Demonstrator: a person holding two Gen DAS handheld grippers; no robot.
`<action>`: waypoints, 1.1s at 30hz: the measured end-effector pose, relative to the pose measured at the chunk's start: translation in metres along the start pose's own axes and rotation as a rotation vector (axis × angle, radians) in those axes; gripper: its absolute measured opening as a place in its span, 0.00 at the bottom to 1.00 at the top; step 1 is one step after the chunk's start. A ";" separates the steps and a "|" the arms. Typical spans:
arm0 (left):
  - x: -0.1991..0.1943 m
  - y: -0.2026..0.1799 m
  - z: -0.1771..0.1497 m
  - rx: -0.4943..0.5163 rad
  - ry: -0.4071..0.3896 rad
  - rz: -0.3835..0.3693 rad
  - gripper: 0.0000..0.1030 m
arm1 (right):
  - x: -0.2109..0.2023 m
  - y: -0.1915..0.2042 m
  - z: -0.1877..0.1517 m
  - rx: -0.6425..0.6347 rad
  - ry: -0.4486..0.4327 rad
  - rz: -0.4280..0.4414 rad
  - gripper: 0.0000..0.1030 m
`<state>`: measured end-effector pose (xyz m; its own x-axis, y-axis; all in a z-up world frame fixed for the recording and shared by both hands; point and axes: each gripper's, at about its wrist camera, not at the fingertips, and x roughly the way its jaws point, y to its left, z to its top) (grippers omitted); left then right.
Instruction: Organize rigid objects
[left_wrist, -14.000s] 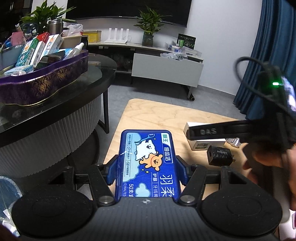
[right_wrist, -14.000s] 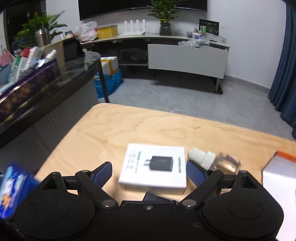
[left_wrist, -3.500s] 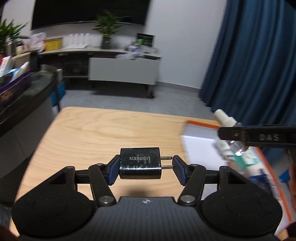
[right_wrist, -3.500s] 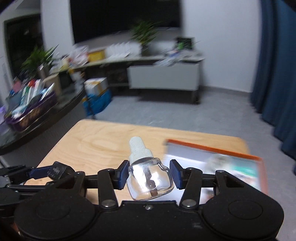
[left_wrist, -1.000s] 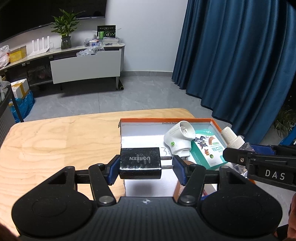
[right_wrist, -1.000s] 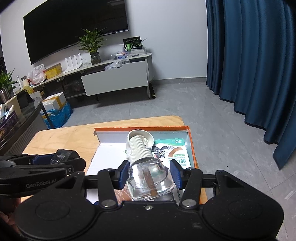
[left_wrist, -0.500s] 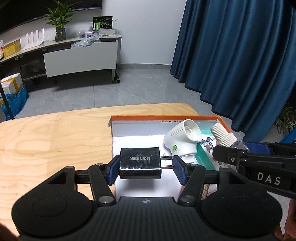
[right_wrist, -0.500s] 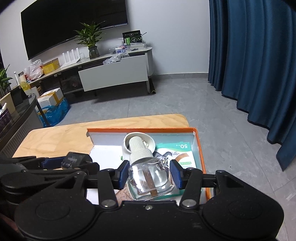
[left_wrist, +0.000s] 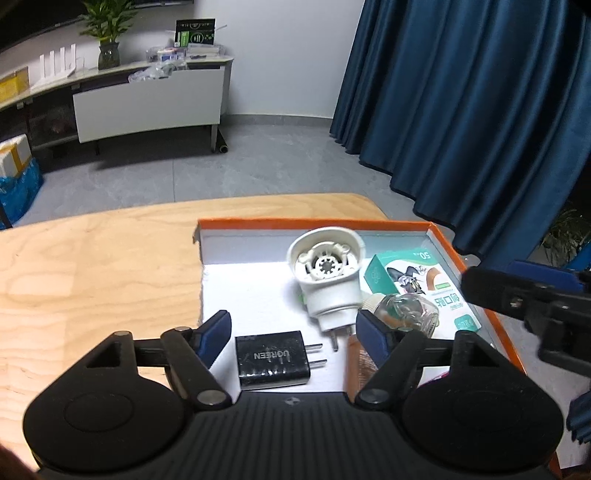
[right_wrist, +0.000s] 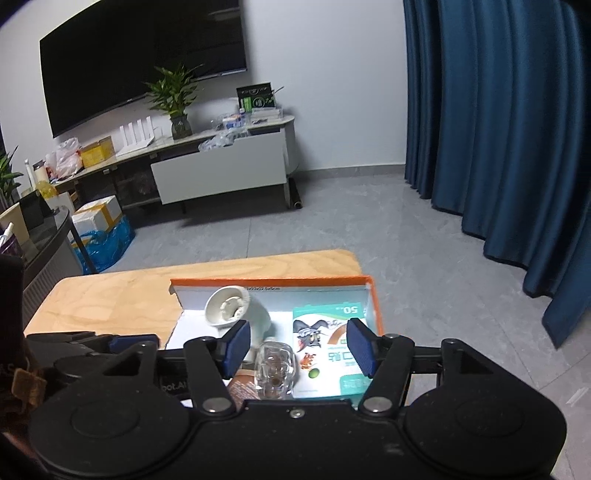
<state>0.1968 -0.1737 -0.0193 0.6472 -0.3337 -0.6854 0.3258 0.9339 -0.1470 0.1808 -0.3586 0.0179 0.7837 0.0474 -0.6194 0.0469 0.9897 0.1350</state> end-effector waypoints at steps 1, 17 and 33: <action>-0.002 0.001 0.001 -0.001 -0.004 0.001 0.77 | -0.004 0.000 0.000 0.003 -0.006 -0.006 0.70; -0.106 -0.028 -0.017 -0.001 -0.099 0.067 1.00 | -0.101 -0.011 -0.029 0.024 -0.075 -0.024 0.86; -0.138 -0.061 -0.101 -0.006 0.005 0.160 1.00 | -0.147 -0.019 -0.111 -0.022 0.054 -0.041 0.92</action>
<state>0.0181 -0.1717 0.0116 0.6871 -0.1804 -0.7038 0.2151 0.9758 -0.0401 -0.0040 -0.3691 0.0208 0.7470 0.0130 -0.6647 0.0645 0.9937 0.0920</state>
